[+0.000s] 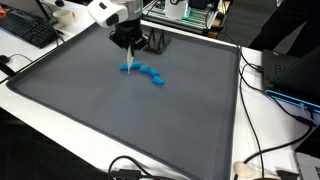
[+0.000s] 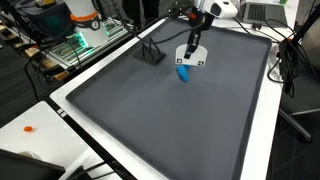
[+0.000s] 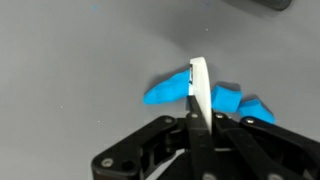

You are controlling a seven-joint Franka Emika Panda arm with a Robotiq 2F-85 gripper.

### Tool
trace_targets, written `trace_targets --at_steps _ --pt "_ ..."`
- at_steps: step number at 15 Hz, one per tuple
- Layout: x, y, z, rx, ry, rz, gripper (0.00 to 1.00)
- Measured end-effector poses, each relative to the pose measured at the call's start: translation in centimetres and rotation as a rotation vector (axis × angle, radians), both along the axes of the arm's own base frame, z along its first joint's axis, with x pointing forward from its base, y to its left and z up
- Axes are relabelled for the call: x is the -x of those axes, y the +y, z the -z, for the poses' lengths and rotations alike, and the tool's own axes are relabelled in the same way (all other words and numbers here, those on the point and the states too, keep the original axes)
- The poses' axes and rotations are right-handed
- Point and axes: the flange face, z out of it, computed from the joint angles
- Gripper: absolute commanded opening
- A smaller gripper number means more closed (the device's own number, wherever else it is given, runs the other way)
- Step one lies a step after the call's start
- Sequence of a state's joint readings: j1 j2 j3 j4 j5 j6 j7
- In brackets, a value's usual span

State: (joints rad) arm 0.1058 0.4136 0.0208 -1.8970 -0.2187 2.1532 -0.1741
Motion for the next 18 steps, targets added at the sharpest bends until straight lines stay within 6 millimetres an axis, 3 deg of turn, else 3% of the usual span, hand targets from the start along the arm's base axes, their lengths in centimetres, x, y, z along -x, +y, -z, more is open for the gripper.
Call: trace_targets --at_steps 18 --pt "-1.4 -0.3 3.5 0.037 0.048 -0.136 0.01"
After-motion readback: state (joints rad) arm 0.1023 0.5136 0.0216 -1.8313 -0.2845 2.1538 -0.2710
